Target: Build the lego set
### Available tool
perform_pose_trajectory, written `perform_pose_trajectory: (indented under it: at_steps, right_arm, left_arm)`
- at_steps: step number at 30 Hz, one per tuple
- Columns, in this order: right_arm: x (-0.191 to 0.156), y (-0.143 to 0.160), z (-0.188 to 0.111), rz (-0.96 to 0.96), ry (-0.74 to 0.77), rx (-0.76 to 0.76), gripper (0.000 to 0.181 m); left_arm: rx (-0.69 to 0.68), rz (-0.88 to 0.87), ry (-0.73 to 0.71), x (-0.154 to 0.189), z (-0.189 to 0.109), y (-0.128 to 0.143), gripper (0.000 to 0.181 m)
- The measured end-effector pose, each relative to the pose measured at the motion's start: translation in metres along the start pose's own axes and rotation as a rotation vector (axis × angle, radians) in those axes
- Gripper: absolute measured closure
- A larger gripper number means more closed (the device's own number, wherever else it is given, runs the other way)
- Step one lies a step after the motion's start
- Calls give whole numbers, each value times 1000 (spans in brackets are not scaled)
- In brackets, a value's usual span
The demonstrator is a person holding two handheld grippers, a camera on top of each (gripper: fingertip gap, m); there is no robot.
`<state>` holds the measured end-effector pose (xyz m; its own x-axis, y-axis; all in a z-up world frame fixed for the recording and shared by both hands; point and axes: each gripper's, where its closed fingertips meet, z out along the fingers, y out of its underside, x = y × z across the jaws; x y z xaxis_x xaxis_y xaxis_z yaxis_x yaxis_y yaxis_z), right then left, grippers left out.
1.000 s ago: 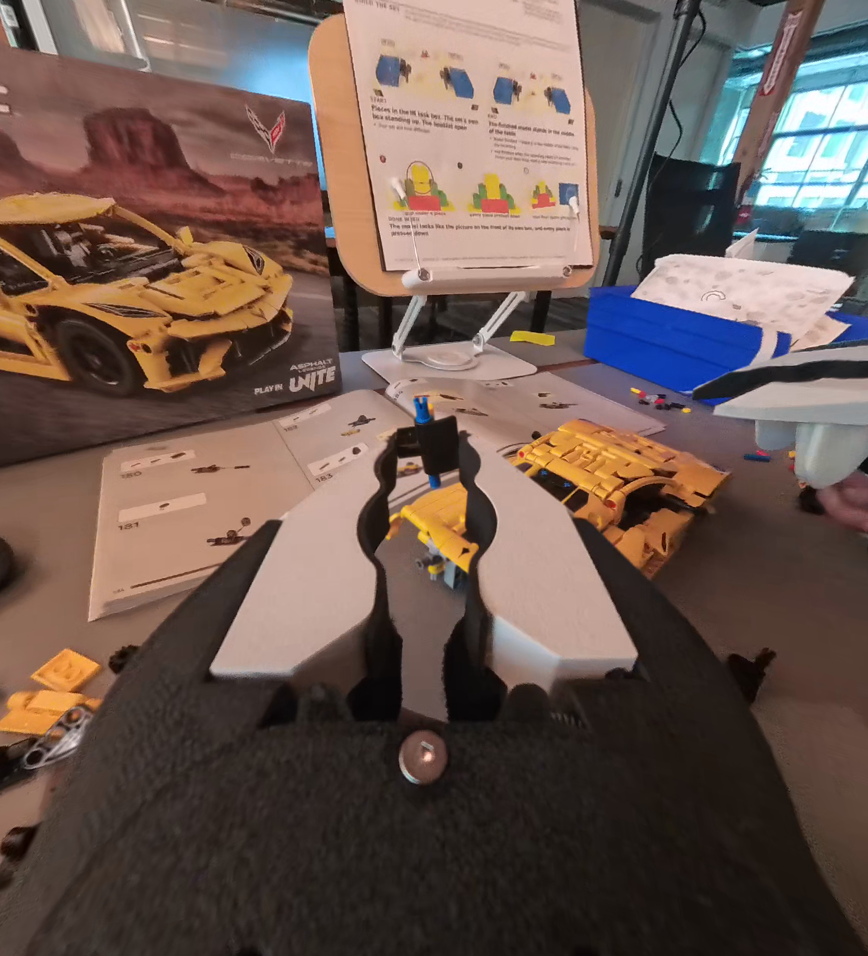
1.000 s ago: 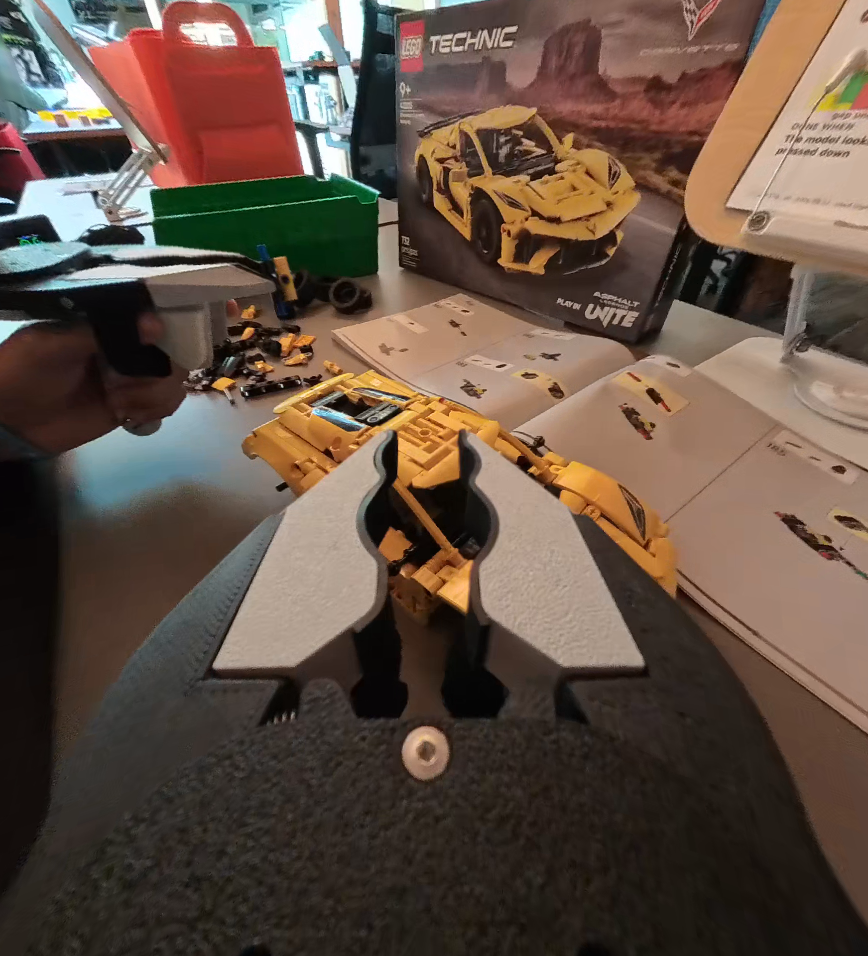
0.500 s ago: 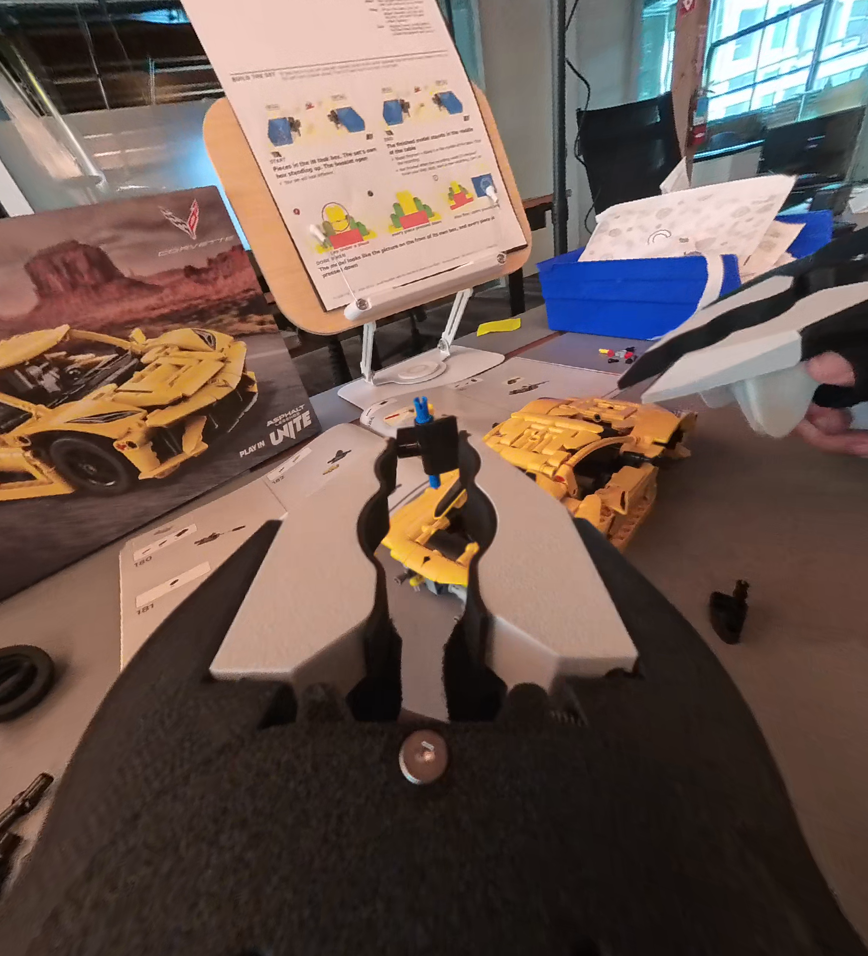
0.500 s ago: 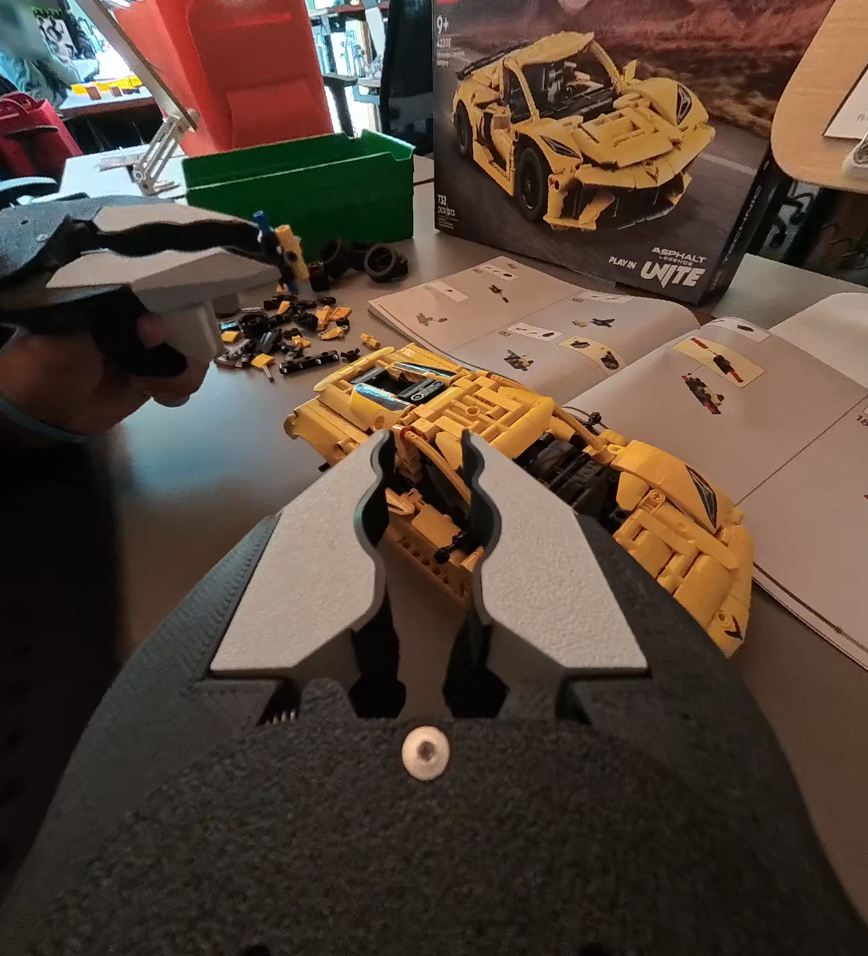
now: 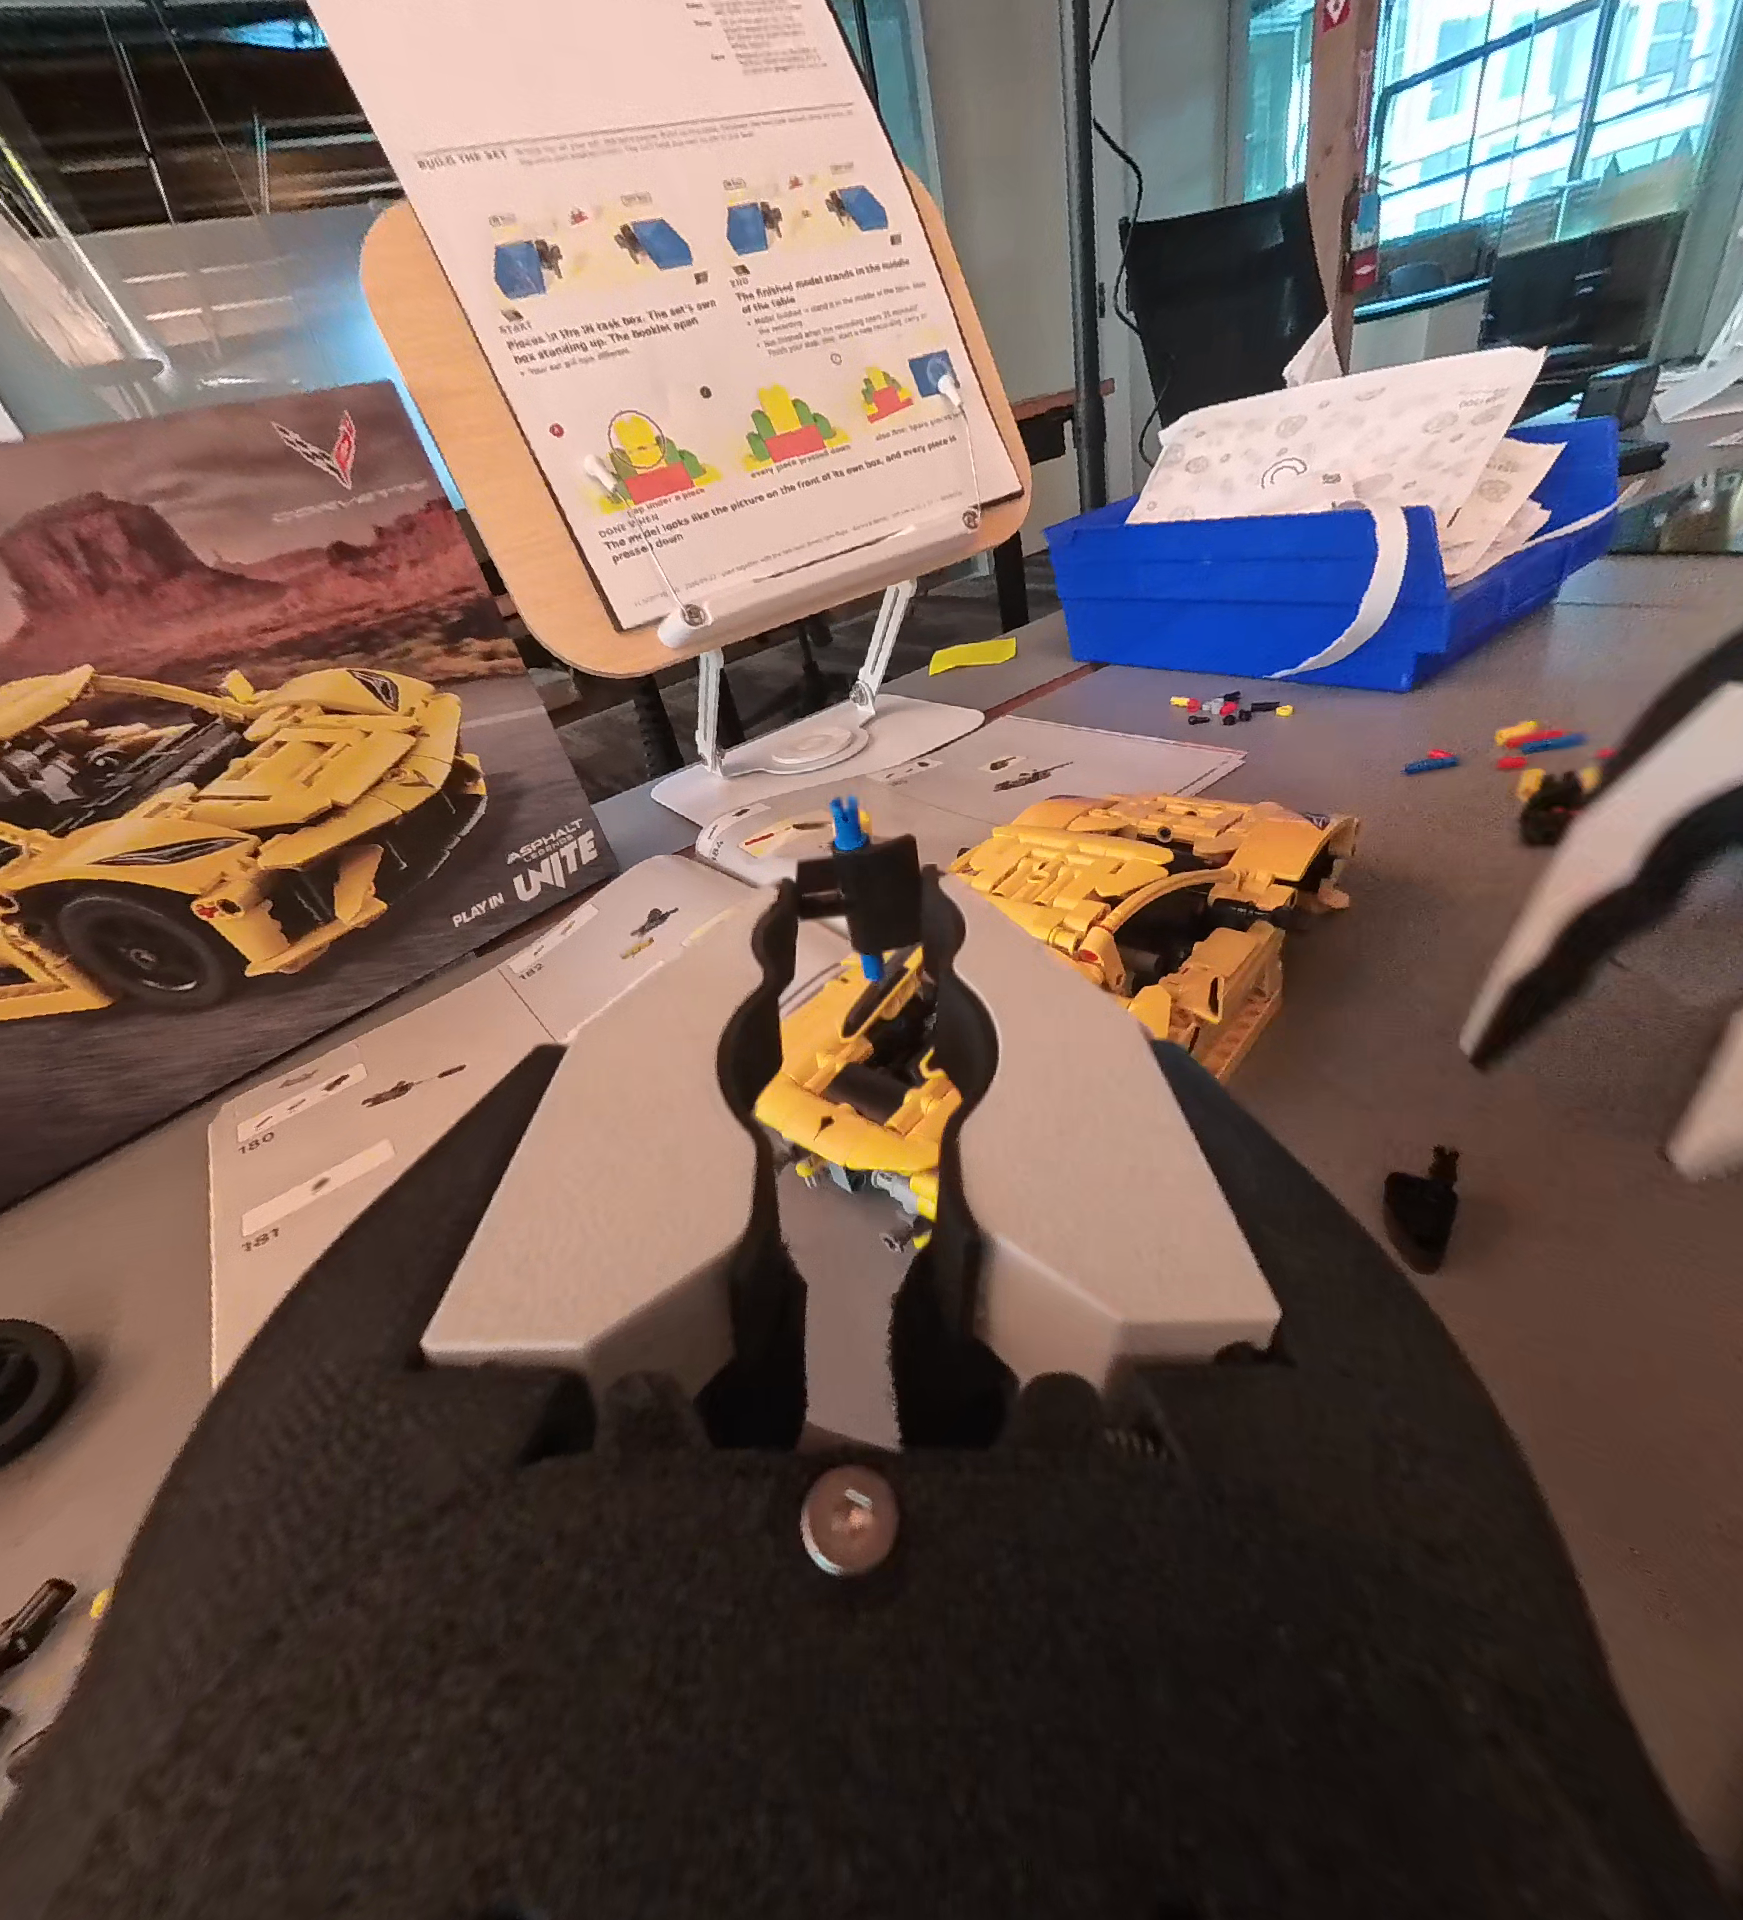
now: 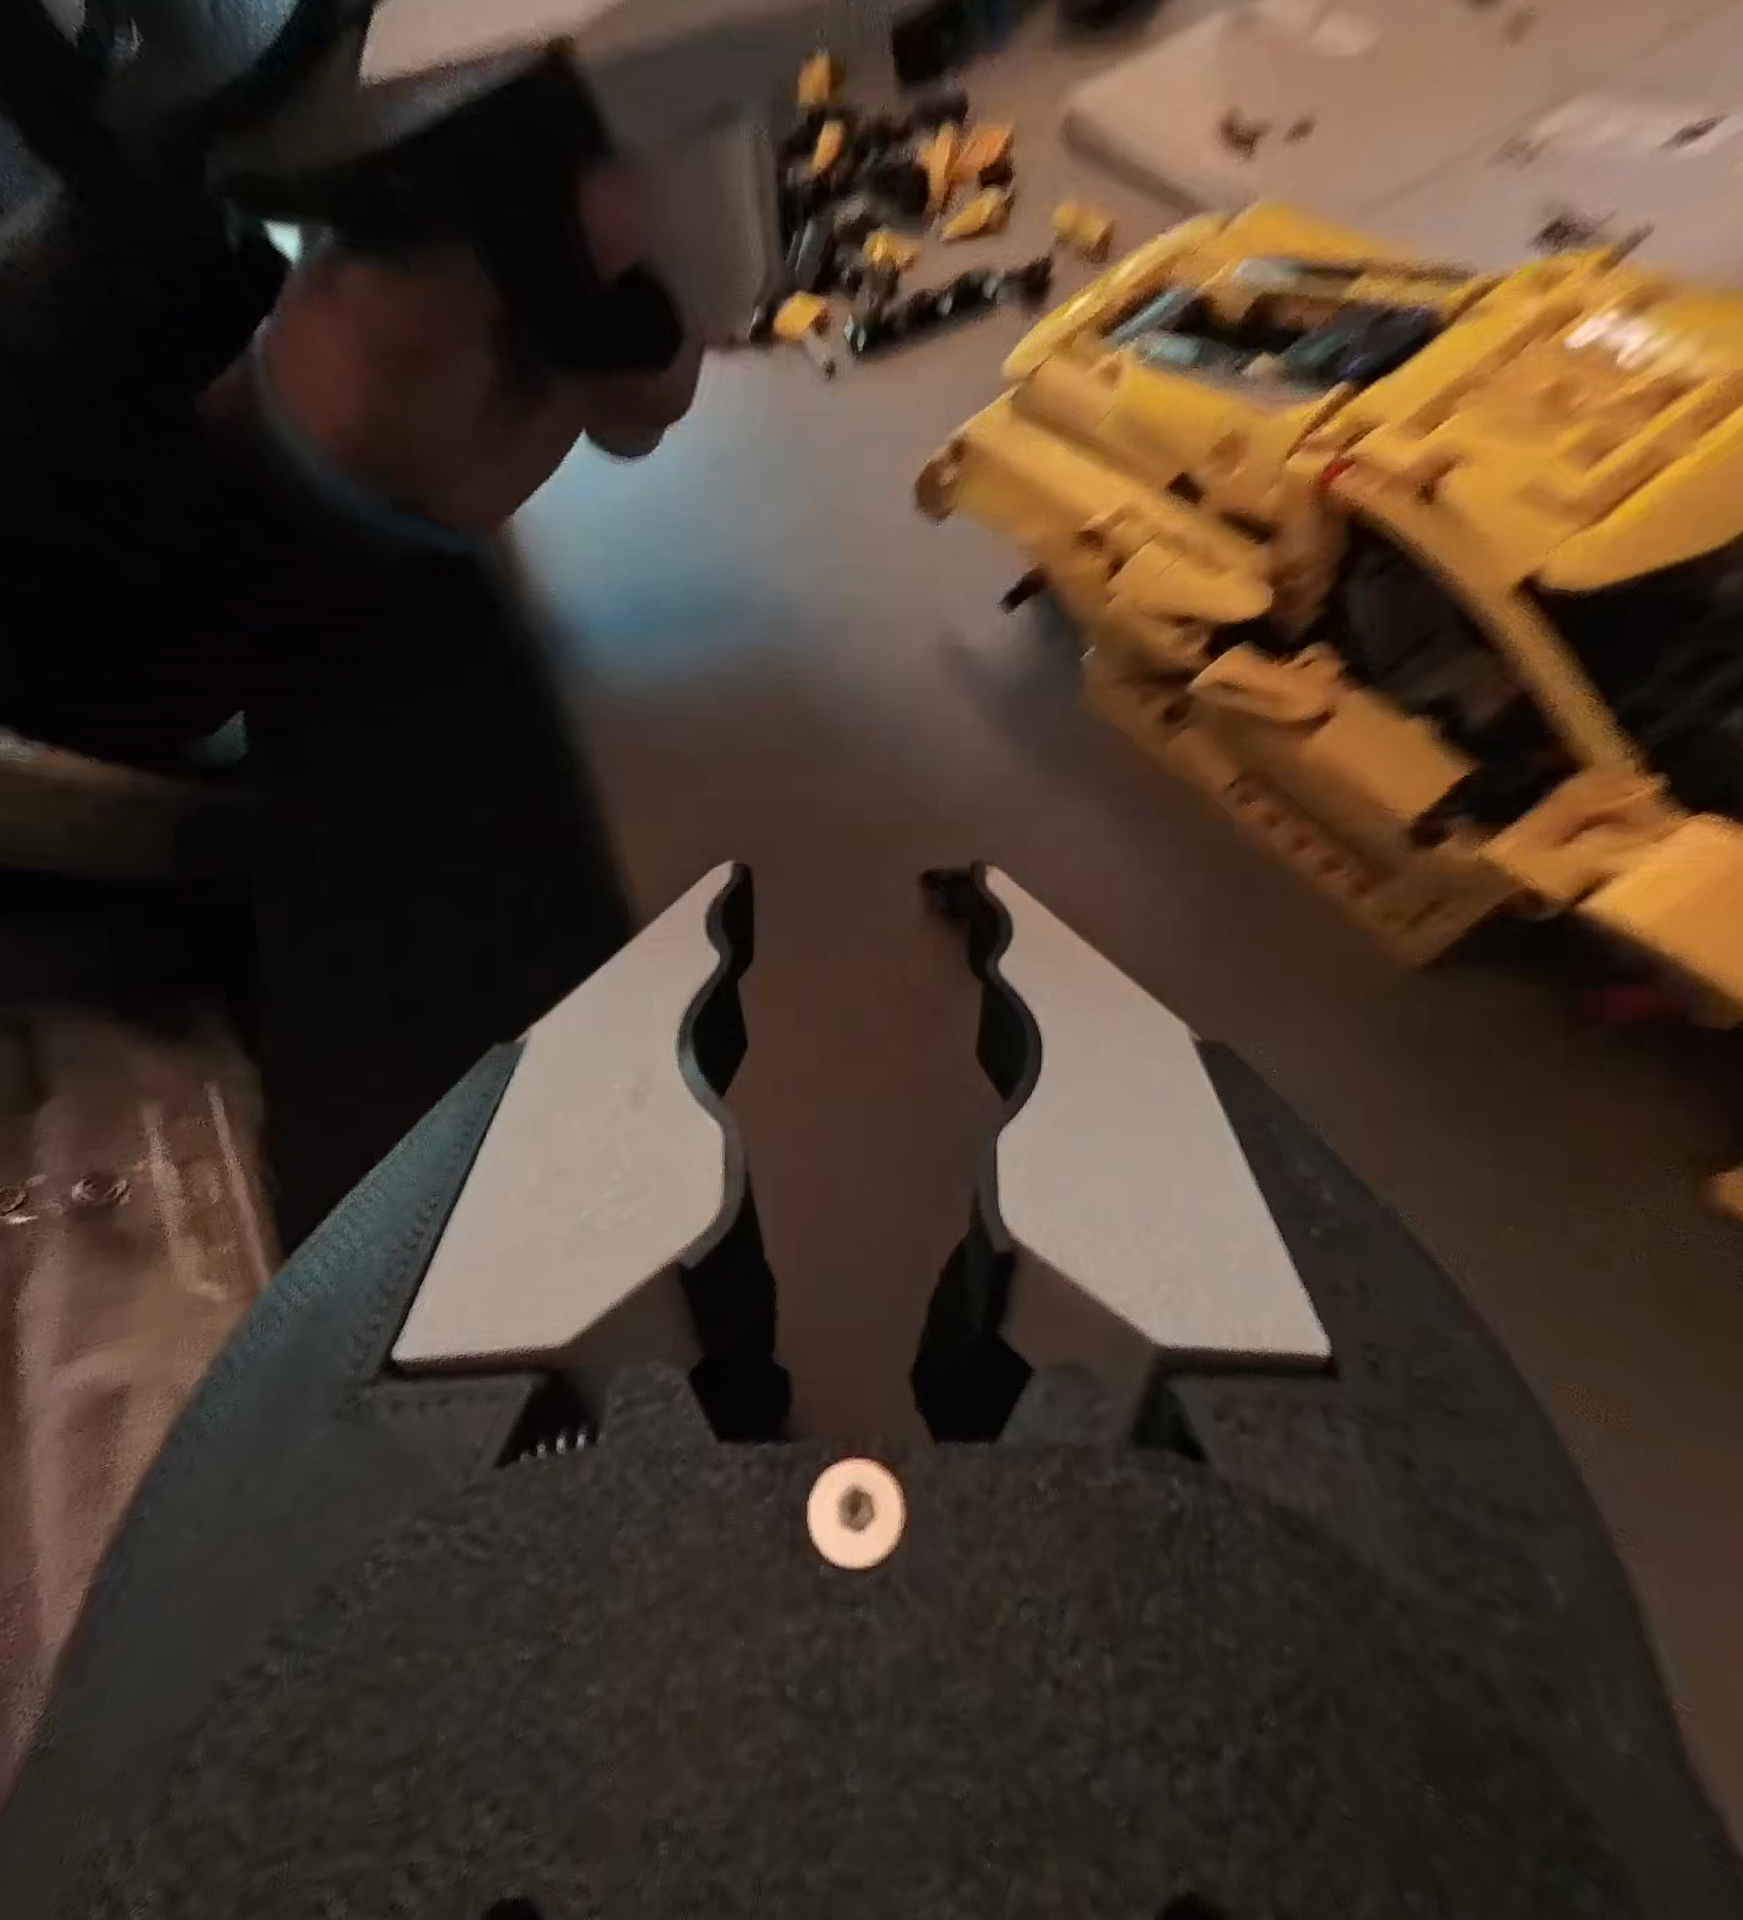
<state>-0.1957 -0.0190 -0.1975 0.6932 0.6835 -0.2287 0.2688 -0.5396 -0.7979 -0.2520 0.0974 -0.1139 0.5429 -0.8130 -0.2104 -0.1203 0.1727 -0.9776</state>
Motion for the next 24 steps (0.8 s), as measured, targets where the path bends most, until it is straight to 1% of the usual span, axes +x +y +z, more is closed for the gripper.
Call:
perform_pose_trajectory:
  at_steps: [3,6,9,15,18,21,23,24]
  right_arm:
    - [-11,11,5,23,43,-44,140]
    - [4,21,13,70,123,-122,135]
    - [6,24,19,134,99,-133,131]
    - [13,19,29,98,113,-138,132]
    - [17,20,36,71,117,-187,132]
    - [19,15,30,29,153,-221,135]
    - [18,16,21,41,176,-253,143]
    - [16,18,18,61,173,-278,144]
  left_arm:
    - [2,-7,11,3,-1,0,158]
    - [2,0,16,5,-2,-1,158]
    - [2,3,14,6,-3,-1,158]
    - [15,-7,4,3,-3,-3,158]
    - [11,2,3,3,-3,-2,158]
    - [10,-3,4,3,-3,-2,158]
    - [11,-11,2,2,-3,-2,158]
    - [15,-16,4,2,-4,-2,158]
